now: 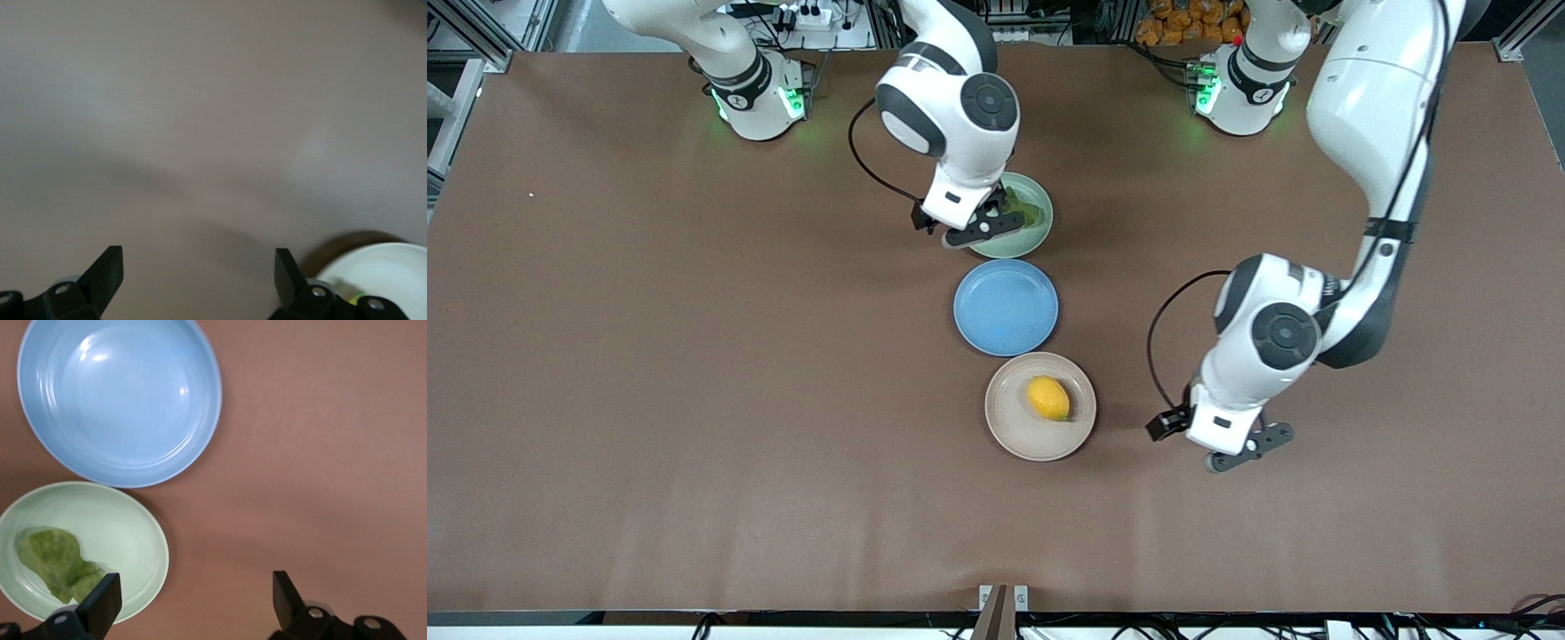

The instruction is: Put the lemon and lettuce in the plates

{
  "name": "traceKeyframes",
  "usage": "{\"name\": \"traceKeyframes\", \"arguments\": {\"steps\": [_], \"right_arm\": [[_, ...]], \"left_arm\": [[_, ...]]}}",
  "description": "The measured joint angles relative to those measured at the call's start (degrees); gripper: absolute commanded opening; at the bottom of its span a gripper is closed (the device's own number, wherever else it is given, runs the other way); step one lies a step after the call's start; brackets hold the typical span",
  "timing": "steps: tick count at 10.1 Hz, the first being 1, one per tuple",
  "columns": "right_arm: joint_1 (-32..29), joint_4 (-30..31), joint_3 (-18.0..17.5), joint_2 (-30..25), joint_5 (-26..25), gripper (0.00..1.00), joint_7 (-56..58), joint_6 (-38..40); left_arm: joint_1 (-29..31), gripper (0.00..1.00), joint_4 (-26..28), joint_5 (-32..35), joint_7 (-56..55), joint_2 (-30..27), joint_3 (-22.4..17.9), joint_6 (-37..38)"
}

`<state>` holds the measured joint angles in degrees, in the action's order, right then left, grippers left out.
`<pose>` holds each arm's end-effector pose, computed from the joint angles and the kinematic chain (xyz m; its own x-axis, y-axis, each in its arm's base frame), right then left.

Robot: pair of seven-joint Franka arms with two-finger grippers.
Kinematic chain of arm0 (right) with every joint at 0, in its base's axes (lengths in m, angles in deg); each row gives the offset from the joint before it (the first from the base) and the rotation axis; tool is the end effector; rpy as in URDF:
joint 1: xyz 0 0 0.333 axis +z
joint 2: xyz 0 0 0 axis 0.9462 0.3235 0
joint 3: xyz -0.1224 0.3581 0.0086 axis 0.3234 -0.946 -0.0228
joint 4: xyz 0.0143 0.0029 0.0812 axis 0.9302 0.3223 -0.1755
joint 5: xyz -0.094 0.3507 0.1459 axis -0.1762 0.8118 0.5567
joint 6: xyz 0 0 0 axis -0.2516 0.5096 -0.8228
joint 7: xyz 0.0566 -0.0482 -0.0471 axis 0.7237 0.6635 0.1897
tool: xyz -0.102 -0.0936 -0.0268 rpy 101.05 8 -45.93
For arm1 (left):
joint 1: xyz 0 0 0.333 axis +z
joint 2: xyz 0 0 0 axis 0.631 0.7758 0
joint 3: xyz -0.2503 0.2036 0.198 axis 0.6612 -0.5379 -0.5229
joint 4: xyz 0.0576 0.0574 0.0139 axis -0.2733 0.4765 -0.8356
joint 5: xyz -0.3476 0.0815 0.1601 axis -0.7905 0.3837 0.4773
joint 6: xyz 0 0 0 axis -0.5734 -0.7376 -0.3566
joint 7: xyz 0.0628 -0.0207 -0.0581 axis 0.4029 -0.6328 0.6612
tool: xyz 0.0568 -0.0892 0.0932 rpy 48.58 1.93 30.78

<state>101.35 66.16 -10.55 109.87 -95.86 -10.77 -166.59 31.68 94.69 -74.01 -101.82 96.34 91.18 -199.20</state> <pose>0.4347 0.4701 0.3891 0.9407 0.3078 -0.1426 0.3266 -0.9354 0.1354 0.7323 -0.2175 0.3285 0.9359 0.3472 0.0595 0.3460 -0.9378 0.0299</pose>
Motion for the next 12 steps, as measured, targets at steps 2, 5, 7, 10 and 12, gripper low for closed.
{"name": "traceKeyframes", "arguments": {"steps": [2, 5, 7, 10, 12], "right_arm": [[-5.2, -0.2, -0.1, -2.7, 0.6, 1.0, 2.7, 0.2], [-12.6, -0.4, 0.0, -6.5, 4.6, 1.0, 9.5, 0.7], [-16.0, -0.5, 1.9, -8.3, 4.8, 1.0, 13.7, 1.9], [-19.4, -0.5, 6.9, -8.6, 4.9, 1.0, 19.9, 2.0], [-25.3, -0.8, 7.4, -8.7, 5.0, 1.0, 25.6, 2.0]], "left_arm": [[4.3, 1.0, 4.5, 0.0, 6.6, -4.1, 0.2, 3.0], [1.9, 1.0, 19.4, -4.0, 16.8, -15.6, -7.3, 3.5], [-3.4, 1.0, 29.9, -6.9, 23.6, -25.3, -15.2, 3.8], [-0.9, 1.0, 34.6, -7.0, 25.8, -33.8, -14.4, 6.1], [1.6, 1.0, 34.5, -7.0, 26.1, -37.2, -12.4, 6.3]]}}
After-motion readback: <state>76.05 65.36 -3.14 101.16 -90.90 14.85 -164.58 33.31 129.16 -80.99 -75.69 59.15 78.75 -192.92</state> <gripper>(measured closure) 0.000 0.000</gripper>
